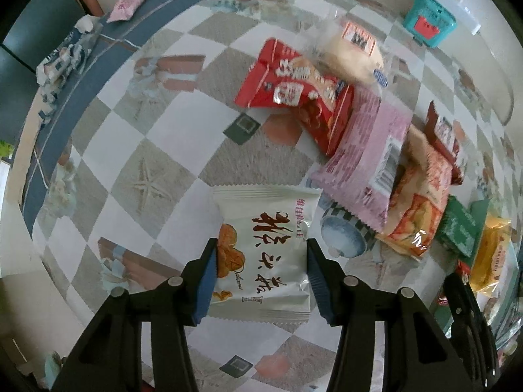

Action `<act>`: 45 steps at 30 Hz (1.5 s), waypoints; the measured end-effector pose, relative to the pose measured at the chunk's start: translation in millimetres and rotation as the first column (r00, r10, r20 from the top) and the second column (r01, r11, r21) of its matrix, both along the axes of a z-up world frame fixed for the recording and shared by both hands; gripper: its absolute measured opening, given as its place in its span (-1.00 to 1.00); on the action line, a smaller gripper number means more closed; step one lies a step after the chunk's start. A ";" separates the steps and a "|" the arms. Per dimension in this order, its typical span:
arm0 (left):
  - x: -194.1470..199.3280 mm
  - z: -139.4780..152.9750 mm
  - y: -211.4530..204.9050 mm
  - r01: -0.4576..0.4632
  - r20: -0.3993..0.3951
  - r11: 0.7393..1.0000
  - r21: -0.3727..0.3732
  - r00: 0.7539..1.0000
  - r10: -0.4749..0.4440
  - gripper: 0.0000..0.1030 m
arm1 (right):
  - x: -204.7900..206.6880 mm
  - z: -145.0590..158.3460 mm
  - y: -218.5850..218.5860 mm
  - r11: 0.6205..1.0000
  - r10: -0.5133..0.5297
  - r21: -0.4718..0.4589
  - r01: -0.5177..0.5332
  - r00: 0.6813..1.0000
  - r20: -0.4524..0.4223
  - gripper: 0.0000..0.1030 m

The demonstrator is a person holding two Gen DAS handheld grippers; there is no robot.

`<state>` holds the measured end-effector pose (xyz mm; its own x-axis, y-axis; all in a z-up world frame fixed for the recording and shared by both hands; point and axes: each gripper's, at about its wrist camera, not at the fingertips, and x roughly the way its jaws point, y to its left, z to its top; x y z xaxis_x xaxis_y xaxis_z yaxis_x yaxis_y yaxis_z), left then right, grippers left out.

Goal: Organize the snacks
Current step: 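Carry the white bag and red candy over the tray and open both grippers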

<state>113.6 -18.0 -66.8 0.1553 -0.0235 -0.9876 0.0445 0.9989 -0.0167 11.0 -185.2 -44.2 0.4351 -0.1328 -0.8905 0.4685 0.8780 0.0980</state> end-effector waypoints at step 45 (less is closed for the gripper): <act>-109.8 59.1 -242.0 0.632 0.217 0.775 -0.003 0.757 -0.616 0.05 | -125.8 30.6 -203.6 0.839 -0.544 0.069 0.539 0.836 0.079 -0.59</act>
